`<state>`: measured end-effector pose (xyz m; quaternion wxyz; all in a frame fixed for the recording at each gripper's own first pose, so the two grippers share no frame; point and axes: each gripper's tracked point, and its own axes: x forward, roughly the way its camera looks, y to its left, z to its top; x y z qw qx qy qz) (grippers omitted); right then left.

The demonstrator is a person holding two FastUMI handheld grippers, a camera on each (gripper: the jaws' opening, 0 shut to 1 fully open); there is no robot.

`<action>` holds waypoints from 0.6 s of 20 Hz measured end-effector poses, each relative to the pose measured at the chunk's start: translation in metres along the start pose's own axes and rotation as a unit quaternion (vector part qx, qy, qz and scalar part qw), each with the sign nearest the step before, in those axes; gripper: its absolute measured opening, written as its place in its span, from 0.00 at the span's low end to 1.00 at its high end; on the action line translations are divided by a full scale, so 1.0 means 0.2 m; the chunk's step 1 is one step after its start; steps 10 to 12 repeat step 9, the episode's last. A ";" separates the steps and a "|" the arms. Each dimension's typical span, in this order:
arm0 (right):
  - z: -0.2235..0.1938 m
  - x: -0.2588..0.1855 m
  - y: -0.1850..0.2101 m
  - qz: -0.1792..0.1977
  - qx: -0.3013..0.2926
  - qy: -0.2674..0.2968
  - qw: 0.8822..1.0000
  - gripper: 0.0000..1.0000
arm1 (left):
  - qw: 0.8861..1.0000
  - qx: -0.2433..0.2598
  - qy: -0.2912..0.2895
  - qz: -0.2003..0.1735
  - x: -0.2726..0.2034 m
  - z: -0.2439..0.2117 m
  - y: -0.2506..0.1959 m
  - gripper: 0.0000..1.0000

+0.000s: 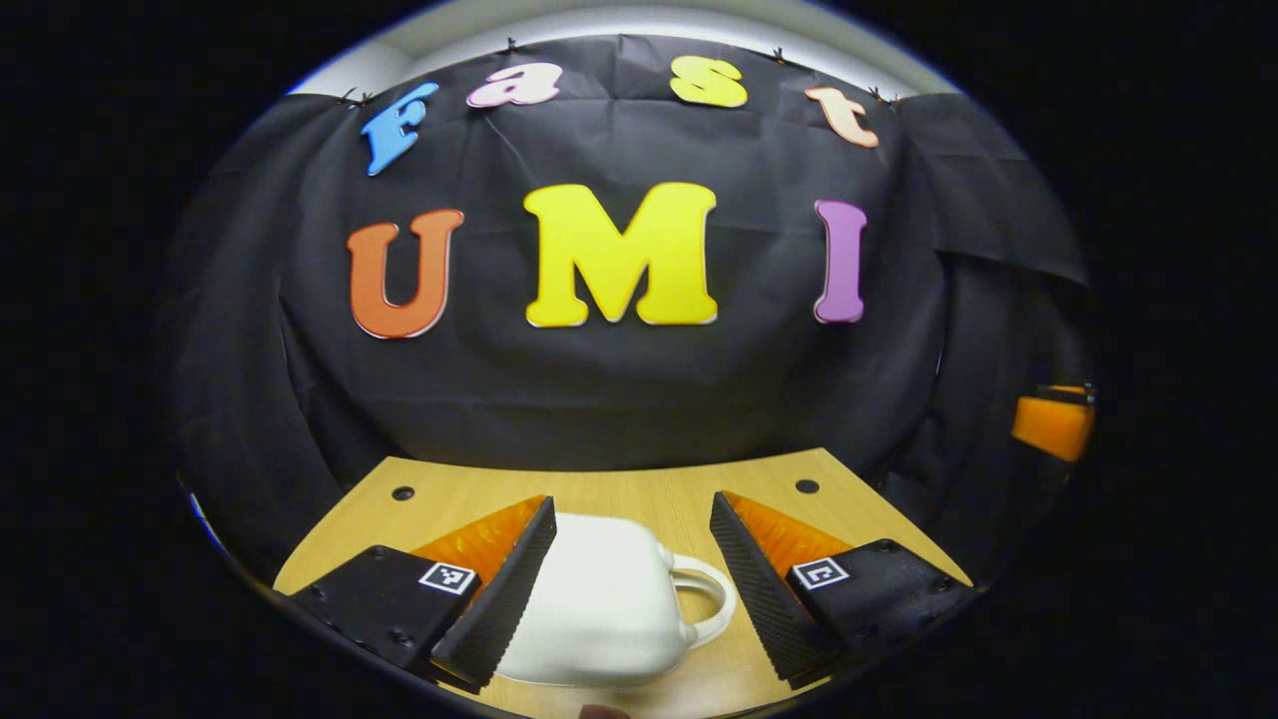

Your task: First open the suitcase, pack the skin care products into it, and then close the suitcase.

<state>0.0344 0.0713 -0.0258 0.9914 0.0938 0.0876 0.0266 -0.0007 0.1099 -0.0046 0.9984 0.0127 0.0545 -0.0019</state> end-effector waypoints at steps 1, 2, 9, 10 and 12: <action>0.02 0.02 0.08 0.008 -0.002 -0.004 1.000 0.81 | 1.000 -0.001 -0.006 0.008 -0.02 0.05 0.08 0.99; 0.04 0.04 0.16 0.017 -0.005 -0.008 1.000 0.81 | 1.000 -0.006 -0.005 0.016 -0.06 0.08 0.15 0.99; 0.14 0.12 0.60 0.064 -0.040 -0.035 0.997 0.77 | 0.996 -0.057 -0.027 0.059 -0.28 0.28 0.51 0.96; 0.14 0.12 0.60 0.064 -0.040 -0.035 0.997 0.77 | 0.996 -0.057 -0.027 0.059 -0.28 0.28 0.51 0.96; 0.14 0.12 0.60 0.064 -0.040 -0.035 0.997 0.77 | 0.996 -0.057 -0.027 0.059 -0.28 0.28 0.51 0.96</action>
